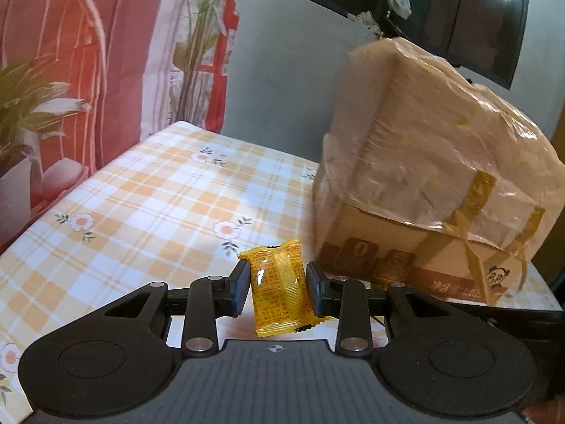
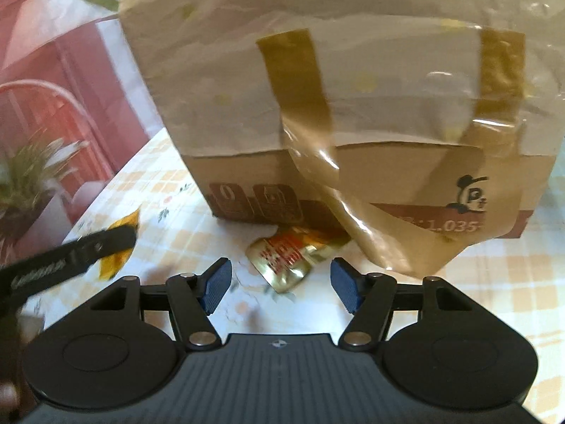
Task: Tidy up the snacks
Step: 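Grasp the yellow candy with the left gripper while the right grasps the gold sauce packet, then hold the yellow candy in the left gripper while the right regrips the gold packet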
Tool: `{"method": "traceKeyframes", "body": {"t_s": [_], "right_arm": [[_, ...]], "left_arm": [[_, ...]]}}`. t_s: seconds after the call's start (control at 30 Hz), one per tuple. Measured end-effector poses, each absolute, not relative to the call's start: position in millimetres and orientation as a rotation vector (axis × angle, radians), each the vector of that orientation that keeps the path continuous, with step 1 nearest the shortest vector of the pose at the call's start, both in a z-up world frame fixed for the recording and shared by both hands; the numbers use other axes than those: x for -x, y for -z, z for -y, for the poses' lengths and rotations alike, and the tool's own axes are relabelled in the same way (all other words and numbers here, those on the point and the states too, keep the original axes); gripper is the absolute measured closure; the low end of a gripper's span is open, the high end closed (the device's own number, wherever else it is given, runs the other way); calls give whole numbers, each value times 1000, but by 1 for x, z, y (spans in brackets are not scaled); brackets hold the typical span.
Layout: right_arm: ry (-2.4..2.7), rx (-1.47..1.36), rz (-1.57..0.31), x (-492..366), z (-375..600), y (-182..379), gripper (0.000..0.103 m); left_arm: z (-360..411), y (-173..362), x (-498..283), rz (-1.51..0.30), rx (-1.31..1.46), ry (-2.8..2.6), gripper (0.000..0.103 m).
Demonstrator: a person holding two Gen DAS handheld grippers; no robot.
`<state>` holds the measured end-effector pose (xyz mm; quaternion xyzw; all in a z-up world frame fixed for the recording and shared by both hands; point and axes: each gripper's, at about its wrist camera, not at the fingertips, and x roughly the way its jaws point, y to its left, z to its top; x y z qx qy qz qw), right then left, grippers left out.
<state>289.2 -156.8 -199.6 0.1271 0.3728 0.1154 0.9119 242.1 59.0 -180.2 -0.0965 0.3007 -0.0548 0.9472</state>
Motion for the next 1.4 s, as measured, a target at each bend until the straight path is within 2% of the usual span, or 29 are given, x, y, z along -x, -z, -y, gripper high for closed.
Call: {"method": "traceKeyframes", "body": {"t_s": [0.53, 0.73, 1.0, 1.4], "right_arm": [[118, -216, -756, -334, 110, 215, 38], [152, -132, -786, -339, 104, 229, 33], [43, -96, -741, -314, 123, 235, 55], [-191, -17, -718, -266, 169, 242, 55]], "left_arm": [[-79, 196, -247, -621, 310, 112, 67], [-78, 200, -247, -625, 314, 119, 67], [-73, 205, -248, -649, 308, 131, 67], [-58, 201, -235, -655, 256, 156, 67]]}}
